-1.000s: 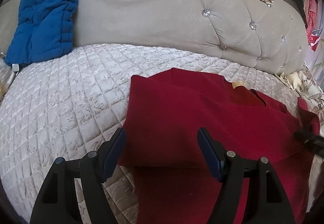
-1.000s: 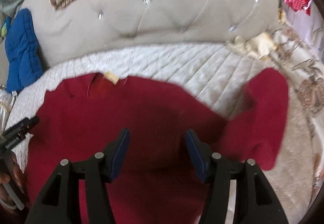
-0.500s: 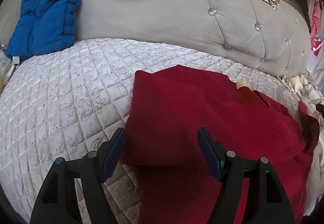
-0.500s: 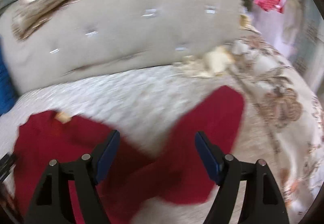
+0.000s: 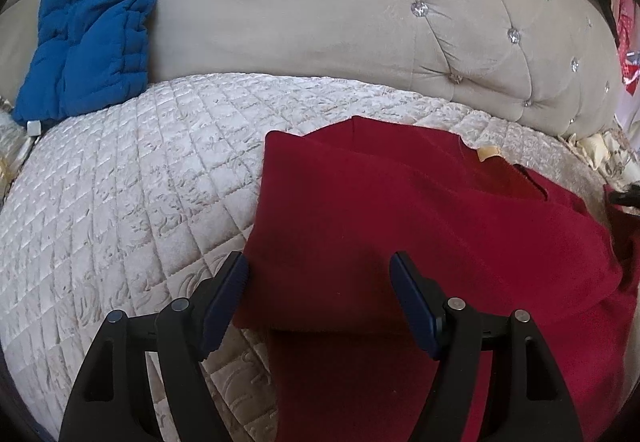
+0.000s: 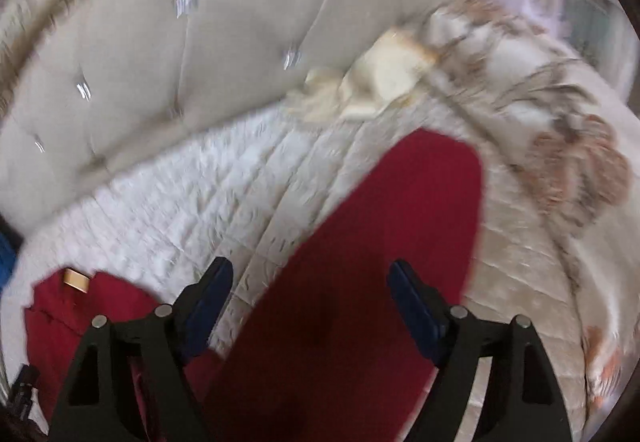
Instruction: Fold small clothes
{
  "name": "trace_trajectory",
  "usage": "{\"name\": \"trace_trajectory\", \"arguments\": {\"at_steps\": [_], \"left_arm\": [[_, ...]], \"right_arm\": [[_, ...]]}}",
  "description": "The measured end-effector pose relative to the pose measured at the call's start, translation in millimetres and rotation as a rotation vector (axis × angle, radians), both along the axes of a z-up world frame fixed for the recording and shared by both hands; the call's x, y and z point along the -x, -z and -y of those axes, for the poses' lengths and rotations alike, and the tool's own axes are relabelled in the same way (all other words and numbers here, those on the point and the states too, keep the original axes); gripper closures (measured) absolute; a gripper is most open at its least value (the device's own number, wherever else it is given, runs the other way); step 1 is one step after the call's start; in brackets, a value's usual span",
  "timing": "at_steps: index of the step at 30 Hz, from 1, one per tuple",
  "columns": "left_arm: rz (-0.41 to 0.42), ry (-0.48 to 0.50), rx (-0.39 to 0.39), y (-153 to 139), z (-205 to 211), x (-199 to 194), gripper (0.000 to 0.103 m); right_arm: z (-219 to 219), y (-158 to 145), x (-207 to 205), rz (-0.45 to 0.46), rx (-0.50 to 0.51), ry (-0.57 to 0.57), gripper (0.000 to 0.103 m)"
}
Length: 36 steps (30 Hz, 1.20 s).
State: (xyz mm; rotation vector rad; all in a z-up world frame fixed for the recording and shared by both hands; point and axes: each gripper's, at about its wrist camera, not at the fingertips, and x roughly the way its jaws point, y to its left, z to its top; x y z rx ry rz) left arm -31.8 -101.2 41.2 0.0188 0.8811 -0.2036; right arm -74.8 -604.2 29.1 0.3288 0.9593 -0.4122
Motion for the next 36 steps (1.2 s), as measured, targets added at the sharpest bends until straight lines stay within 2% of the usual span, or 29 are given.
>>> {"name": "trace_trajectory", "arguments": {"at_steps": [1, 2, 4, 6, 9, 15, 18, 22, 25, 27, 31, 32, 33, 34, 36], "left_arm": [[0.001, 0.002, -0.005, 0, 0, 0, 0.051], [0.0, 0.002, -0.005, 1, 0, -1, 0.051], [-0.005, -0.002, 0.005, 1, -2, -2, 0.051], [-0.007, -0.006, 0.019, -1, -5, -2, 0.051], [-0.007, -0.013, 0.032, -3, -6, -1, 0.051], [-0.014, -0.028, 0.053, -4, -8, 2, 0.051], [-0.015, -0.033, 0.054, -4, -8, 3, 0.051], [-0.014, -0.035, 0.051, -3, -7, 3, 0.051], [-0.015, -0.035, 0.046, -3, -7, 3, 0.051], [-0.014, -0.034, 0.04, -2, -7, 3, 0.051], [-0.013, -0.031, 0.028, 0, -5, 2, 0.051], [-0.013, -0.031, 0.026, 1, -5, 1, 0.051], [-0.014, -0.031, 0.024, 1, -5, 1, 0.051], [-0.014, -0.03, 0.026, 1, -5, 1, 0.051], [-0.013, -0.031, 0.034, 1, -5, 1, 0.051]], "right_arm": [[1, 7, -4, -0.035, 0.021, 0.023, 0.056], [0, 5, 0, -0.02, 0.065, 0.025, 0.073], [3, -8, 17, 0.038, 0.032, -0.007, 0.093], [9, -31, 52, 0.1, 0.068, 0.006, 0.094], [31, -52, 118, 0.175, 0.028, 0.058, 0.093], [47, -37, 215, 0.123, -0.016, 0.099, 0.093], [54, -24, 242, 0.105, -0.042, 0.129, 0.079], [76, -11, 274, 0.153, -0.095, 0.247, 0.039], [100, 9, 284, 0.182, -0.208, 0.333, 0.037], [112, 20, 284, 0.209, -0.239, 0.384, 0.036], [136, 38, 273, 0.344, -0.305, 0.456, 0.036], [141, 40, 266, 0.363, -0.308, 0.457, 0.038], [145, 39, 261, 0.365, -0.309, 0.453, 0.058], [149, 33, 253, 0.346, -0.3, 0.449, 0.098], [153, 7, 251, 0.394, -0.274, 0.43, 0.097]]}}
